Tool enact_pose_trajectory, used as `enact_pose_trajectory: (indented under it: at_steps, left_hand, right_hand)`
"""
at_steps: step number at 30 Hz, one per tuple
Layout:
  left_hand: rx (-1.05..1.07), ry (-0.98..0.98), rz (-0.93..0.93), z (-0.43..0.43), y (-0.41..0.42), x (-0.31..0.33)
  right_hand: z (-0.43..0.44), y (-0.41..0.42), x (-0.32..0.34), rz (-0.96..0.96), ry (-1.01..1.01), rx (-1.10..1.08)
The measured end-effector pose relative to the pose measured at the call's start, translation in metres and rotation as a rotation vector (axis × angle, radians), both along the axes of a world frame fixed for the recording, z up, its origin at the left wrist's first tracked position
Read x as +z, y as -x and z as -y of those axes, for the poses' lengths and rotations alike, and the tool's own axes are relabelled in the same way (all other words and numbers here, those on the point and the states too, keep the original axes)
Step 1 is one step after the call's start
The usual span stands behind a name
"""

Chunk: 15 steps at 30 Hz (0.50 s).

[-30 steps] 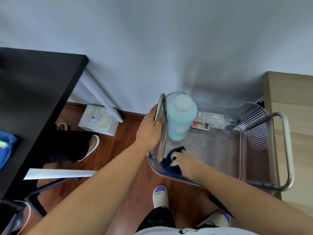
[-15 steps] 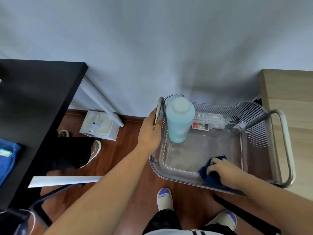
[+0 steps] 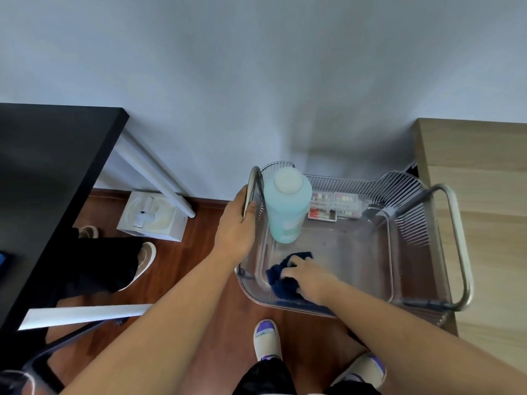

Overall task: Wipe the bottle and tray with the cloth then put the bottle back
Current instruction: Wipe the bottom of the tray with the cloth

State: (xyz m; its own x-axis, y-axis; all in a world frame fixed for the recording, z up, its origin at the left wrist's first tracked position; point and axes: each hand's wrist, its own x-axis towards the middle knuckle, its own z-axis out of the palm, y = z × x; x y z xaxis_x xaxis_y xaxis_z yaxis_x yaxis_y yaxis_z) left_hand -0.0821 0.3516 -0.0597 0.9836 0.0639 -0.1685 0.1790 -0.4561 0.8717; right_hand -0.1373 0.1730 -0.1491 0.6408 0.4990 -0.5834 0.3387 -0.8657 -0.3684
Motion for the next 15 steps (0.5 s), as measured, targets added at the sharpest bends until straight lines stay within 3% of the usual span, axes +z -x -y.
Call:
enact_pose_trajectory:
  at_steps: [8,15]
  left_hand:
    - [0.028,-0.015,-0.006,0.002,0.003,0.002]
    - [0.048,0.011,-0.016,0.002,0.004,0.002]
  right_hand:
    - [0.129,0.028,0.008,-0.057,0.113,-0.234]
    - [0.084,0.021,0.008,-0.079,0.064,-0.175]
